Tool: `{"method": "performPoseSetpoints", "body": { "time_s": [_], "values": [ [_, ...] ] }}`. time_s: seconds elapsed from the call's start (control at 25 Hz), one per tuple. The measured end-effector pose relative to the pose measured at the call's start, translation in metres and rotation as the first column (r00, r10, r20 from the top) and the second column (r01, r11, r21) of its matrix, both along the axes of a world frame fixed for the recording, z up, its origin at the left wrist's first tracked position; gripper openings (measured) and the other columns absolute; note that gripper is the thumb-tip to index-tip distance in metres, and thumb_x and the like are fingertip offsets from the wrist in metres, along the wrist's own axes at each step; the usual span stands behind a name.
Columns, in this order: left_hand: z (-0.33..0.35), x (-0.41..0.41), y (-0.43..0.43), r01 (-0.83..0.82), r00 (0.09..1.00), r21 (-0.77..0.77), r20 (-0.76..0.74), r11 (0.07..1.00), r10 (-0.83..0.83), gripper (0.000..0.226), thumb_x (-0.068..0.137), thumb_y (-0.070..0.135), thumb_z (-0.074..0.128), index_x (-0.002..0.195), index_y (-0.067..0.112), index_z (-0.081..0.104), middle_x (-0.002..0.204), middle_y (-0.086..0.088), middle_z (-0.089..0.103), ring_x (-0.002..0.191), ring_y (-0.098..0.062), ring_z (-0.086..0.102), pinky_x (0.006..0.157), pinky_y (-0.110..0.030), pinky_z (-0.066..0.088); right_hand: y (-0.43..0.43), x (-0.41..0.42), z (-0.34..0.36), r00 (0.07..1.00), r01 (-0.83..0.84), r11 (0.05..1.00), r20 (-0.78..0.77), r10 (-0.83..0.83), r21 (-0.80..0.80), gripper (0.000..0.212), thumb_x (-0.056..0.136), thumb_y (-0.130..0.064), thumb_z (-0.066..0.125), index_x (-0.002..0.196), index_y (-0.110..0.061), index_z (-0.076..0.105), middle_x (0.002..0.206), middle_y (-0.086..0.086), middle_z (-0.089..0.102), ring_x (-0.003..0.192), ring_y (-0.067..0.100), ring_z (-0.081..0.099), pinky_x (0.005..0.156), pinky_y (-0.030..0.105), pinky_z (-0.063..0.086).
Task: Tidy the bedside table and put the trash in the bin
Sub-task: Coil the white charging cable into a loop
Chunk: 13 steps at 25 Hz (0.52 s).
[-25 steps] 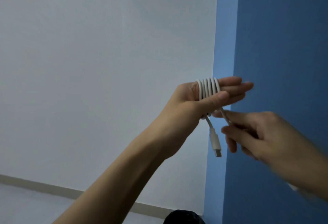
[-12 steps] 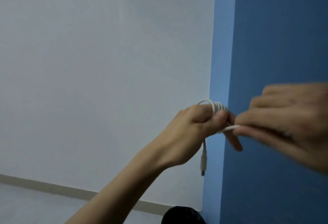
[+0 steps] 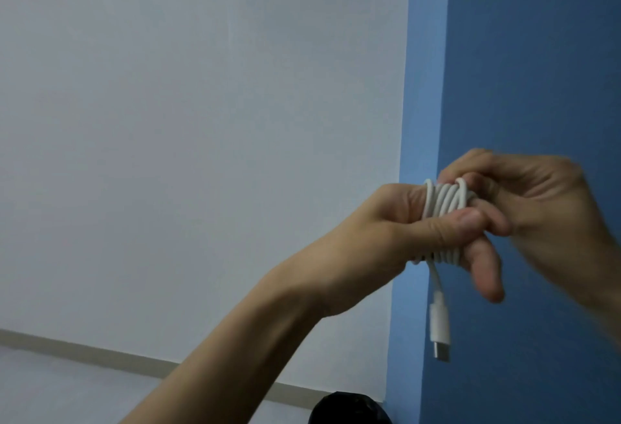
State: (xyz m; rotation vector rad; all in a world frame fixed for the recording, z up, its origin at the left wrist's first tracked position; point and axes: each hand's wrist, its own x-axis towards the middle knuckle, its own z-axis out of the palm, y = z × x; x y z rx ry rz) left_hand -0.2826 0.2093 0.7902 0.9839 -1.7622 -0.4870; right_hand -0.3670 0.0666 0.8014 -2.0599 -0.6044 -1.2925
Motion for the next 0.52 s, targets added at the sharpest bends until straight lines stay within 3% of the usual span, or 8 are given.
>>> {"method": "performPoseSetpoints", "body": {
  "time_s": [0.08,0.2,0.28,0.36,0.44,0.52],
  "values": [
    [0.002,0.001,0.001,-0.019,1.0,0.002,0.018,1.0,0.019,0.024,0.096,0.006,0.034,0.082,0.012,0.053,0.049,0.009,0.054,0.056,-0.008,0.061,0.067,-0.016,0.047,0.002,0.0,-0.003,1.0,-0.028,0.999,0.002,0.028,0.047,0.016,0.071,-0.038,0.058,0.072,-0.033,0.074,0.061,-0.014,0.068,0.058,0.001,0.065,0.063,0.01,0.049],
    [0.004,0.003,0.003,-0.033,0.999,0.015,-0.008,0.999,0.033,0.024,0.095,0.009,0.033,0.078,0.01,0.05,0.046,0.01,0.045,0.05,-0.009,0.056,0.062,-0.018,0.047,0.004,-0.007,-0.004,1.0,-0.005,0.997,-0.017,0.004,-0.071,0.024,0.083,-0.041,0.052,0.094,-0.034,0.072,0.077,-0.013,0.066,0.07,0.008,0.068,0.067,0.012,0.051],
    [0.007,0.004,0.003,-0.007,1.0,0.032,-0.029,0.999,0.008,0.026,0.094,0.009,0.032,0.075,0.01,0.049,0.045,0.01,0.042,0.048,-0.01,0.052,0.061,-0.018,0.046,0.004,-0.009,-0.003,0.996,0.074,0.985,-0.028,-0.079,-0.155,0.033,0.089,-0.05,0.04,0.105,-0.04,0.067,0.095,-0.011,0.062,0.084,0.019,0.063,0.068,0.024,0.053],
    [0.01,0.005,0.002,0.035,0.999,0.044,-0.033,0.998,-0.034,0.029,0.094,0.008,0.03,0.072,0.012,0.049,0.046,0.009,0.041,0.047,-0.011,0.05,0.06,-0.019,0.045,0.003,-0.007,-0.002,0.99,0.132,0.971,-0.021,-0.139,-0.201,0.032,0.093,-0.044,0.035,0.107,-0.042,0.065,0.102,-0.011,0.059,0.09,0.019,0.06,0.071,0.033,0.051],
    [0.011,0.006,0.0,0.077,0.996,0.057,-0.043,0.995,-0.075,0.03,0.093,0.007,0.028,0.071,0.012,0.048,0.046,0.009,0.039,0.047,-0.01,0.048,0.057,-0.018,0.045,0.004,-0.005,-0.003,0.991,0.127,0.969,-0.004,-0.131,-0.212,0.032,0.096,-0.036,0.033,0.099,-0.031,0.065,0.094,-0.007,0.062,0.083,0.014,0.062,0.067,0.03,0.052],
    [0.009,0.007,-0.001,0.104,0.993,0.074,-0.069,0.992,-0.099,0.029,0.092,0.006,0.027,0.071,0.011,0.047,0.046,0.009,0.04,0.047,-0.01,0.048,0.056,-0.018,0.046,0.008,-0.005,-0.007,0.994,0.103,0.977,-0.028,-0.11,-0.188,0.04,0.092,-0.052,0.032,0.087,-0.023,0.059,0.077,0.005,0.064,0.063,0.021,0.063,0.054,0.034,0.051]
  ]
}}
